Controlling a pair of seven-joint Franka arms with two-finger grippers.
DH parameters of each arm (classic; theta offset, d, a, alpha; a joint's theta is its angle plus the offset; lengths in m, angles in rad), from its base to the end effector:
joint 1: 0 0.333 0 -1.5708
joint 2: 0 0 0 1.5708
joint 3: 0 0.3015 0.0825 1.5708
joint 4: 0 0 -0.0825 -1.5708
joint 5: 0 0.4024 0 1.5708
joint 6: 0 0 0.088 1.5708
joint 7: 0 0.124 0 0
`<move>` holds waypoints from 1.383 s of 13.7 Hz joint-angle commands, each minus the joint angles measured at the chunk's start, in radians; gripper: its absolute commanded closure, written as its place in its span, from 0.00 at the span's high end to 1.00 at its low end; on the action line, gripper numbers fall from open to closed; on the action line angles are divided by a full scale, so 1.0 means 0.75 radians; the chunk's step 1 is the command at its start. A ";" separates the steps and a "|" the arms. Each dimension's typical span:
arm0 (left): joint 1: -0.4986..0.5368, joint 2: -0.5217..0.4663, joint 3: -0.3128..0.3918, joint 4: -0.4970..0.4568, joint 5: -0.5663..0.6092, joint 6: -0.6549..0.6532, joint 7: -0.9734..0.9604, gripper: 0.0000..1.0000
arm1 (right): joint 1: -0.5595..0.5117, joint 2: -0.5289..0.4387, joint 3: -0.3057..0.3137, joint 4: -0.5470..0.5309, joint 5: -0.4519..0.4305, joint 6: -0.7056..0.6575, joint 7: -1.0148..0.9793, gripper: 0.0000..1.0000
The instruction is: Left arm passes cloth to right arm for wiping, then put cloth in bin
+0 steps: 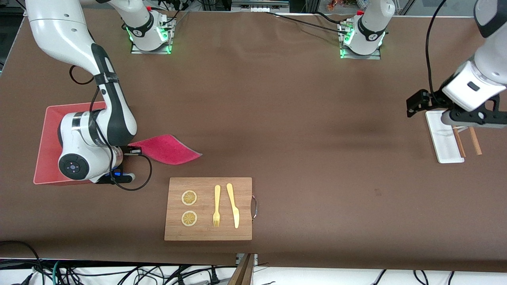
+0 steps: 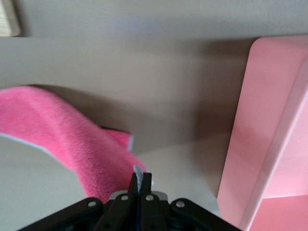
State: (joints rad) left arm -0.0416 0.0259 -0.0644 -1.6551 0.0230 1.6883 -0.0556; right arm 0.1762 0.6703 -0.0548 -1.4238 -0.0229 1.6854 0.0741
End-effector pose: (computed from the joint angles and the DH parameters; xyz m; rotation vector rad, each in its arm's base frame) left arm 0.5852 -0.0593 0.5467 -3.1199 0.0827 -0.0141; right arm 0.6681 0.0837 0.2403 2.9827 0.0886 -0.6056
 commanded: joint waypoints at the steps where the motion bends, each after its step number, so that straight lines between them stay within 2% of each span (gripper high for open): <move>1: -0.016 -0.094 0.027 -0.139 -0.010 0.052 -0.083 1.00 | 0.114 -0.022 0.010 -0.012 -0.008 -0.001 0.168 0.00; 6: -0.012 -0.073 0.022 -0.121 -0.016 0.048 -0.071 1.00 | 0.419 0.020 0.012 -0.012 0.212 0.192 0.747 0.00; 10: -0.024 -0.071 0.014 -0.117 -0.023 0.048 -0.073 1.00 | 0.626 0.053 0.018 -0.012 0.261 0.428 1.087 0.00; 12: -0.024 -0.071 0.014 -0.117 -0.020 0.046 -0.073 1.00 | 0.679 0.053 0.038 -0.002 0.382 0.542 1.195 0.00; 17: -0.028 -0.063 -0.010 -0.106 -0.010 0.046 -0.075 1.00 | 0.765 0.057 0.040 0.029 0.546 0.728 1.361 0.00; 19: -0.026 -0.061 -0.010 -0.104 -0.010 0.046 -0.075 1.00 | 0.753 0.049 0.034 0.025 0.544 0.705 1.347 0.00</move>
State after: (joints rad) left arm -0.0595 -0.0179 -0.0720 -1.7328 0.0217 1.7121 -0.1048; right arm 0.7476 0.7160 -0.0235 -1.4068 0.3692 2.2237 1.0758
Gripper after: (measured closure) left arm 0.000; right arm 0.982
